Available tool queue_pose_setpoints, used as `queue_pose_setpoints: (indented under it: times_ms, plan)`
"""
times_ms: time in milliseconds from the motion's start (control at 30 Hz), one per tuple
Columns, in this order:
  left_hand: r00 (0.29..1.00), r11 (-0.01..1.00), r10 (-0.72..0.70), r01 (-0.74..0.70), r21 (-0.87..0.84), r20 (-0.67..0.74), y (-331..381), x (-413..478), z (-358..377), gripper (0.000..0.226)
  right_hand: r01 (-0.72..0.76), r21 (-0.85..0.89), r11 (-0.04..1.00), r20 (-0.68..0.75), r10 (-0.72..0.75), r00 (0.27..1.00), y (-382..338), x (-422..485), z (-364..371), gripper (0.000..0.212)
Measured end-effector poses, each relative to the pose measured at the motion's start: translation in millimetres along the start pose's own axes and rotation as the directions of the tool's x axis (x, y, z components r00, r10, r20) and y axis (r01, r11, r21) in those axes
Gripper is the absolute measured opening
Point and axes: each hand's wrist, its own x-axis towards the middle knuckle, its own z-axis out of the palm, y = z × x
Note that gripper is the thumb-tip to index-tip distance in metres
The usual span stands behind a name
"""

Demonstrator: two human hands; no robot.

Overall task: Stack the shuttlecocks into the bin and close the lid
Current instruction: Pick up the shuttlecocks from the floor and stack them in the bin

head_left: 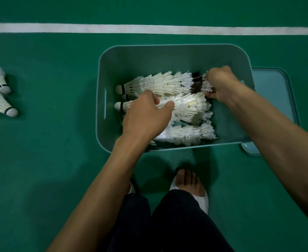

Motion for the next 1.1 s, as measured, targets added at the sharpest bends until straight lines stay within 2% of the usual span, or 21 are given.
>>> queue_pose_setpoints:
  times_ms: [67, 100, 133, 167, 233, 333, 400, 467, 500, 567, 600, 633, 733, 800, 867, 933, 1000, 1100]
  plan:
    - [1.000, 1.000, 0.014, -0.014, 0.005, -0.003, 1, -1, -1, 0.040, -0.014, -0.015, 1.000, 0.009, 0.014, 1.000, -3, -1, 0, 0.031]
    - [1.000, 1.000, 0.023, -0.023, 0.001, -0.005, 2, -2, -1, 0.041, 0.011, -0.045, 0.999, -0.010, -0.012, 1.000, -4, -6, -1, 0.026]
    - [1.000, 0.999, 0.031, -0.031, -0.007, -0.004, 4, -3, -1, 0.042, 0.049, -0.061, 0.997, -0.004, -0.049, 0.999, -1, -2, -1, 0.012]
    - [0.999, 0.999, 0.033, -0.033, -0.025, 0.004, 6, -5, -2, 0.042, 0.084, -0.127, 0.988, -0.020, -0.087, 0.996, 2, -6, -3, 0.026]
    - [0.998, 0.995, 0.051, -0.049, -0.084, 0.024, 11, -8, -3, 0.044, 0.209, -0.339, 0.917, -0.053, -0.240, 0.969, 9, -17, -9, 0.022]
    - [0.996, 0.975, 0.071, -0.056, -0.216, 0.062, 16, -10, -3, 0.060, 0.356, -0.615, 0.703, -0.101, -0.519, 0.849, 17, -34, -22, 0.036]
    - [0.994, 0.962, 0.069, -0.043, -0.270, 0.086, 17, -11, -2, 0.067, 0.457, -0.592, 0.664, -0.104, -0.625, 0.774, 20, -45, -30, 0.030]
    - [0.993, 0.946, 0.051, -0.015, -0.325, 0.104, 18, -11, 0, 0.068, 0.586, -0.449, 0.674, 0.010, -0.652, 0.758, 20, -60, -37, 0.013]
    - [0.993, 0.940, 0.045, -0.006, -0.342, 0.107, 20, -10, 1, 0.069, 0.649, -0.348, 0.676, 0.152, -0.643, 0.751, 21, -71, -40, 0.008]
    - [0.994, 0.938, 0.037, 0.001, -0.346, 0.103, 27, -12, 1, 0.070, 0.720, -0.199, 0.664, 0.464, -0.584, 0.666, 23, -93, -44, 0.002]
    - [0.995, 0.935, 0.036, 0.001, -0.354, 0.098, 30, -12, 0, 0.069, 0.747, -0.180, 0.641, 0.555, -0.561, 0.615, 25, -102, -44, 0.003]
    - [0.995, 0.927, 0.037, 0.002, -0.374, 0.098, 33, -12, 0, 0.067, 0.772, -0.197, 0.604, 0.588, -0.558, 0.586, 27, -106, -45, 0.007]
    - [0.993, 0.927, 0.035, 0.011, -0.375, 0.114, 41, -19, 5, 0.075, 0.772, -0.369, 0.518, 0.501, -0.589, 0.635, 29, -101, -49, 0.011]
    - [0.994, 0.953, 0.062, -0.031, -0.303, 0.093, 40, -23, 9, 0.080, 0.686, -0.495, 0.533, 0.321, -0.622, 0.714, 25, -96, -57, 0.007]
    - [0.990, 0.984, 0.125, -0.116, -0.136, 0.066, 34, -26, 11, 0.061, 0.528, -0.658, 0.536, 0.062, -0.661, 0.748, 20, -92, -67, 0.008]
    - [0.976, 0.980, 0.185, -0.191, 0.047, 0.113, 30, -21, 12, 0.042, 0.347, -0.800, 0.490, -0.092, -0.671, 0.736, 19, -88, -66, 0.015]
    - [0.956, 0.951, 0.201, -0.243, 0.193, 0.215, 35, -16, 16, 0.049, 0.242, -0.858, 0.454, -0.127, -0.644, 0.755, 20, -82, -53, 0.019]
    - [0.929, 0.878, 0.210, -0.316, 0.360, 0.304, 52, -10, 30, 0.065, 0.228, -0.871, 0.435, -0.097, -0.607, 0.789, 28, -68, -34, 0.012]
